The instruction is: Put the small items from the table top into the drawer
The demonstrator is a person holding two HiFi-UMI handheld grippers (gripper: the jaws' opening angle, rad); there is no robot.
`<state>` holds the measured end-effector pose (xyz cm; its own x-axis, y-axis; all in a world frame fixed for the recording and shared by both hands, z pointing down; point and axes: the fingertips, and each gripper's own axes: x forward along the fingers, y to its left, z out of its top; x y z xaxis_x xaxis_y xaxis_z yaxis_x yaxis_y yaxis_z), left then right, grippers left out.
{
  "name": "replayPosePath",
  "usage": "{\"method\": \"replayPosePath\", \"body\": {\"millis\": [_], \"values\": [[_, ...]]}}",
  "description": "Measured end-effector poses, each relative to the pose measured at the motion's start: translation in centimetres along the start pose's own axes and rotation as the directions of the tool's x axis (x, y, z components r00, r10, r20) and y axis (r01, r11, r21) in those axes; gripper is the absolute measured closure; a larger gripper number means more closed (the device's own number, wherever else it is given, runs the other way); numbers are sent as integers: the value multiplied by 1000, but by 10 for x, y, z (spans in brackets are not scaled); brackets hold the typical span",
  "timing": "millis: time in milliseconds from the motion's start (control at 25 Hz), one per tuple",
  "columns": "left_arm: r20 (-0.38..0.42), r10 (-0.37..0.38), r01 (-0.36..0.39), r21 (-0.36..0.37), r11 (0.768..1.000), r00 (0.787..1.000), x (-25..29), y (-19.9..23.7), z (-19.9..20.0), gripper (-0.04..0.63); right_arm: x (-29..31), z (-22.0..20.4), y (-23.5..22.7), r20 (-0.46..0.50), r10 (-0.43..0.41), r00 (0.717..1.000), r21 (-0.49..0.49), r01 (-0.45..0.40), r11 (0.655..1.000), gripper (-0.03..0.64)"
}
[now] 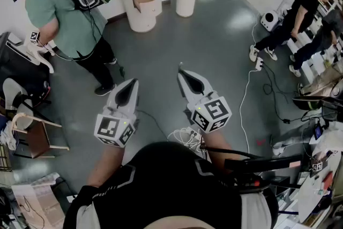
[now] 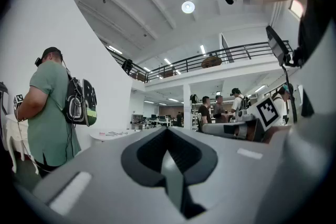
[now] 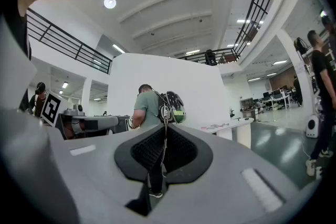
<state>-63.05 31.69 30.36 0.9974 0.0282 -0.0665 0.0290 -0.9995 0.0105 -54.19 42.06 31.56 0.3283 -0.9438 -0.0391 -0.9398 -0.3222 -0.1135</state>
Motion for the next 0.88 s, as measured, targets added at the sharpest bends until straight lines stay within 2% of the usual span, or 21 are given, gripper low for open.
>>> {"method": "replayPosePath", "body": {"millis": [880], "values": [[-10,-19,19,-13,1000,1000,-2,28,-3,595,28,0,18,4,12,1000,5,-12,1000,600]]}}
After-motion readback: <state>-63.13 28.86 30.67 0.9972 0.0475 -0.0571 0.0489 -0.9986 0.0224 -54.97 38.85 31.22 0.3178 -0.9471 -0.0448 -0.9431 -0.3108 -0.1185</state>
